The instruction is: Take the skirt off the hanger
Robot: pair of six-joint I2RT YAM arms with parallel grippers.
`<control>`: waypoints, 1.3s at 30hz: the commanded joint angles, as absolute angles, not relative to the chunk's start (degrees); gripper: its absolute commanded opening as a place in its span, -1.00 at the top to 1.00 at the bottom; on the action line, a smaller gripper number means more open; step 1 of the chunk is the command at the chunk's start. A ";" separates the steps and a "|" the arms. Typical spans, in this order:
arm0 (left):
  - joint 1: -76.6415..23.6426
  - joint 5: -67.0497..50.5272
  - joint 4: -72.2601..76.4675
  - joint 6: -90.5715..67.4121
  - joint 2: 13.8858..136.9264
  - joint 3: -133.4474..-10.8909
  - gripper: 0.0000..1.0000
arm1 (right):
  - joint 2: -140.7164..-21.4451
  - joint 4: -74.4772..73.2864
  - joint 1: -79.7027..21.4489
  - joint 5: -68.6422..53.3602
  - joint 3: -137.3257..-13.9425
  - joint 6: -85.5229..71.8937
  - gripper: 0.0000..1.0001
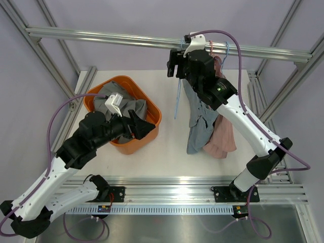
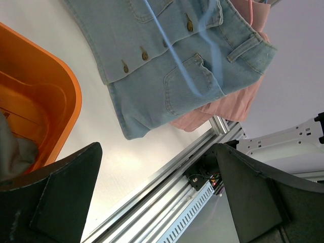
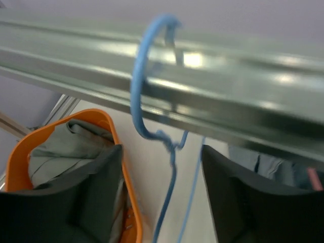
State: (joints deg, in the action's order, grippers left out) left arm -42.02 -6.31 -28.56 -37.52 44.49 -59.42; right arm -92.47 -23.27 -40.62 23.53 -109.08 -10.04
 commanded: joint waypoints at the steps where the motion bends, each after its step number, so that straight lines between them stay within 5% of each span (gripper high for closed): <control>1: -42.28 -7.65 -25.49 -37.44 44.56 -60.38 -0.98 | -91.32 -26.18 -40.43 21.97 -107.92 -10.81 -0.69; 3: -42.27 -7.56 -25.58 -37.53 44.74 -60.38 -0.98 | -90.80 -28.98 -40.43 22.76 -108.98 -10.81 -0.97; 14: -42.28 -8.61 -24.61 -38.14 46.67 -60.29 -0.98 | -77.44 -37.87 -40.43 25.93 -108.72 -11.95 -0.99; 20: -42.19 -9.05 -24.35 -38.85 47.28 -60.03 -0.98 | -69.62 -42.71 -40.43 29.70 -106.53 -11.17 -0.76; 25: -42.28 -8.62 -25.22 -39.20 46.85 -61.69 -0.98 | -69.69 -45.08 -39.91 29.45 -103.80 -11.07 -0.27; 39: -42.28 -8.79 -29.44 -38.14 45.27 -65.48 -0.98 | -76.73 -40.61 -34.63 23.55 -99.67 -10.02 -0.09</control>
